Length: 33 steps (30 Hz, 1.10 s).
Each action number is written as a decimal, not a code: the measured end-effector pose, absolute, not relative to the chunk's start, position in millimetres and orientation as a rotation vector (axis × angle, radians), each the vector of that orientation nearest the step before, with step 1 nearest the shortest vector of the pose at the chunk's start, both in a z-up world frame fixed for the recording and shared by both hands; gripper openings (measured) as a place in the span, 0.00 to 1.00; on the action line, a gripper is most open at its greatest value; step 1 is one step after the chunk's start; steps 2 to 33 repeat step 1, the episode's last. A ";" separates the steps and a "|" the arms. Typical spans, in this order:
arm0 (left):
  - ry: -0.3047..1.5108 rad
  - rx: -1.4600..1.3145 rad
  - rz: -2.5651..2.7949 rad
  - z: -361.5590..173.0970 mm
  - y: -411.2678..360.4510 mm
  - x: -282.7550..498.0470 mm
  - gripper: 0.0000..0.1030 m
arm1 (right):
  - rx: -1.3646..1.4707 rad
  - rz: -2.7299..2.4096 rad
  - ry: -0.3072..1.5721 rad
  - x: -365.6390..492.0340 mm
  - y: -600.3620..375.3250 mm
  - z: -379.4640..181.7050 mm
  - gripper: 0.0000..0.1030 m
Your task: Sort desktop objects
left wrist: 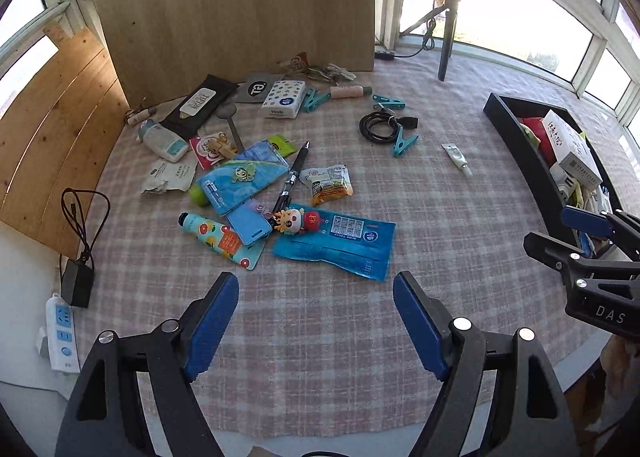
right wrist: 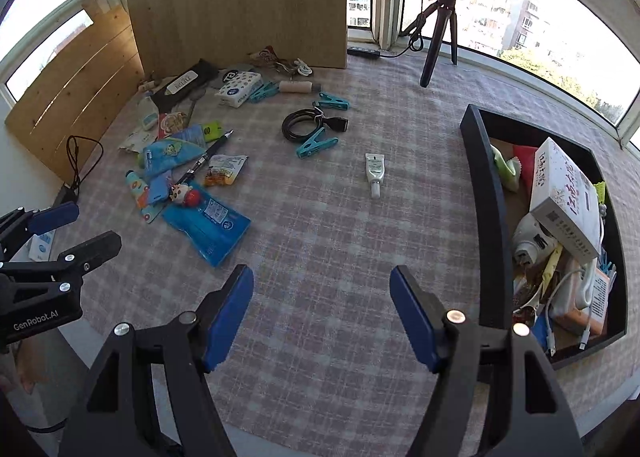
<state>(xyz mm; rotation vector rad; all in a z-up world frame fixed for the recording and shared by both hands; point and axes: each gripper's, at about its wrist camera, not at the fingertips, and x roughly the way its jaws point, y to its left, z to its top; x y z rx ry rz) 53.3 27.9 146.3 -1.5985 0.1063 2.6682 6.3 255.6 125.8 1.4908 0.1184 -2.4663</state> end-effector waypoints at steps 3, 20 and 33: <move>0.100 -1.595 2.673 146.1 25.3 53.9 0.76 | 1.497 -2.466 0.119 6.7 255.5 124.0 0.68; 0.100 -1.595 2.673 146.1 25.3 53.9 0.76 | 1.497 -2.466 0.119 6.7 255.5 124.0 0.68; 0.100 -1.595 2.673 146.1 25.3 53.9 0.76 | 1.497 -2.466 0.119 6.7 255.5 124.0 0.68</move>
